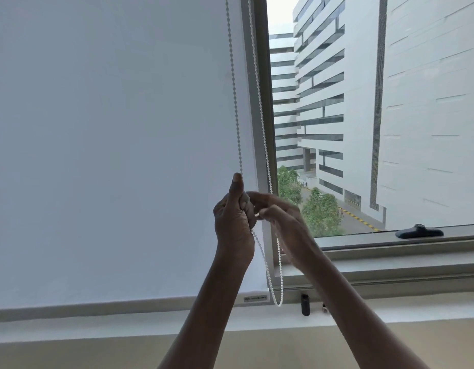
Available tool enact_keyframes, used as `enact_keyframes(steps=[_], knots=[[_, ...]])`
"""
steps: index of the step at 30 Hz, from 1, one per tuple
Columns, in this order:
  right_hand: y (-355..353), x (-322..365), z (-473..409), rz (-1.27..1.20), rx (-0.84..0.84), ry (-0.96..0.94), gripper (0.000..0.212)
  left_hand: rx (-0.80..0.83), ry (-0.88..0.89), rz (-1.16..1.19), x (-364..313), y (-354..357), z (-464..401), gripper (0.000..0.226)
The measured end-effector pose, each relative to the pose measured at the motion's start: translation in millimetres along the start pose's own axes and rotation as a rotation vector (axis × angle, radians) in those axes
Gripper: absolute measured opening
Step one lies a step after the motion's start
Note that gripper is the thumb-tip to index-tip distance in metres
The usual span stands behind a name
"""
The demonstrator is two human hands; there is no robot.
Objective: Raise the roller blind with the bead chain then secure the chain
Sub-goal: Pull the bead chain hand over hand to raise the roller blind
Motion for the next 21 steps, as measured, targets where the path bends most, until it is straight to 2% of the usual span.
enact_keyframes(steps=[2,5,7,9,13,17,21], knots=[[4.8,32.2,-13.7,-0.042,-0.004,-0.062,0.04,0.015,0.005,-0.03,1.6,1.6,1.6,0.055],[19.2,78.9,-37.6,-0.145,0.079,-0.11,0.037,0.042,0.012,-0.063,3.5,7.9,4.4,0.053],[30.0,103.5,-52.0,-0.226,0.121,-0.074,0.036,0.027,0.01,-0.09,5.1,11.1,6.0,0.057],[37.7,116.0,-62.8,-0.268,0.086,-0.014,0.037,0.021,0.014,-0.109,6.5,14.2,7.7,0.06],[37.9,113.9,-64.5,-0.378,-0.069,-0.061,0.037,0.051,0.044,-0.093,6.6,20.8,9.0,0.063],[31.1,96.3,-53.6,-0.488,-0.076,-0.107,0.039,0.084,0.013,-0.112,18.8,15.8,14.3,0.06],[24.0,70.5,-41.2,-0.498,-0.068,-0.107,0.041,0.127,-0.068,-0.236,32.5,4.4,13.5,0.052]])
Point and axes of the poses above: each hand's wrist, its own z-axis away from the middle knuckle, its own y-axis out of the palm, x = y × z, the point moved 5 cm from there along -z, towards the middle knuckle, and after that the axes turned 4 degrees about y, right-handed, at the moved point
